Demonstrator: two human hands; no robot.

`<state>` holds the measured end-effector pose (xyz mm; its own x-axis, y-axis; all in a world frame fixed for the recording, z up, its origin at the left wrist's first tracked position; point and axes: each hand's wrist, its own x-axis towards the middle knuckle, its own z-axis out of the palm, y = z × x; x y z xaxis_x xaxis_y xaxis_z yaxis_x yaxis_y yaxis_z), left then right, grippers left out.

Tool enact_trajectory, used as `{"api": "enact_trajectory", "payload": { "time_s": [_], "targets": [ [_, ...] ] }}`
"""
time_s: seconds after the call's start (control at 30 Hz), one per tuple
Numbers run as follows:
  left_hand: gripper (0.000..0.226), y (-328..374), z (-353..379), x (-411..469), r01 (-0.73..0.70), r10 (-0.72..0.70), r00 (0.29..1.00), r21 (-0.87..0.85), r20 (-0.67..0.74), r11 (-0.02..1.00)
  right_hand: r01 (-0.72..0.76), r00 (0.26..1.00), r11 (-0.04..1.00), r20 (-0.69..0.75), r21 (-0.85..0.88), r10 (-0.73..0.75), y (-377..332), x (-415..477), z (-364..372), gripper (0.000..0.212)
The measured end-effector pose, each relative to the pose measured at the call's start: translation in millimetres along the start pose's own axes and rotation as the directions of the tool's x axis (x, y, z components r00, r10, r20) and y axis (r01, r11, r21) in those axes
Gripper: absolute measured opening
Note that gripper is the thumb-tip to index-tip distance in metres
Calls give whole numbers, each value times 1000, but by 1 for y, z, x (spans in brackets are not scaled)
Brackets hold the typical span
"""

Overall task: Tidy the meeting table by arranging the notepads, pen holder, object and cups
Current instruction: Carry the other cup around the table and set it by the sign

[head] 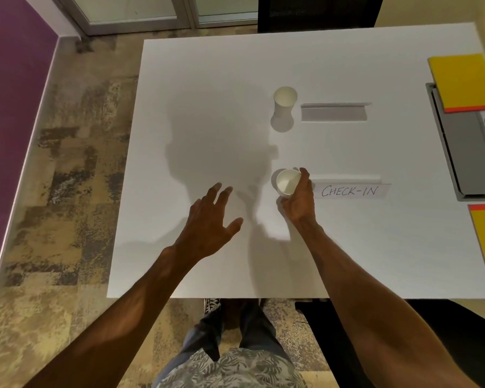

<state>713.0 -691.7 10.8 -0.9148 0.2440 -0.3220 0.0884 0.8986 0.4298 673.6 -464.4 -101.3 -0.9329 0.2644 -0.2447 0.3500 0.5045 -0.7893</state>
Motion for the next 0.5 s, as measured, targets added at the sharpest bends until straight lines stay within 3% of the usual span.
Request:
{"api": "enact_trajectory", "payload": {
  "time_s": [0.27, 0.5],
  "targets": [
    [76, -1, -4, -8, 0, -1, 1000, -17, -17, 1000, 60, 998, 998, 1, 0, -60, -15, -25, -16, 97],
    [76, -12, -22, -24, 3, -6, 998, -40, -69, 999, 229, 967, 945, -58, -235, -249, -46, -55, -27, 75]
  ]
}}
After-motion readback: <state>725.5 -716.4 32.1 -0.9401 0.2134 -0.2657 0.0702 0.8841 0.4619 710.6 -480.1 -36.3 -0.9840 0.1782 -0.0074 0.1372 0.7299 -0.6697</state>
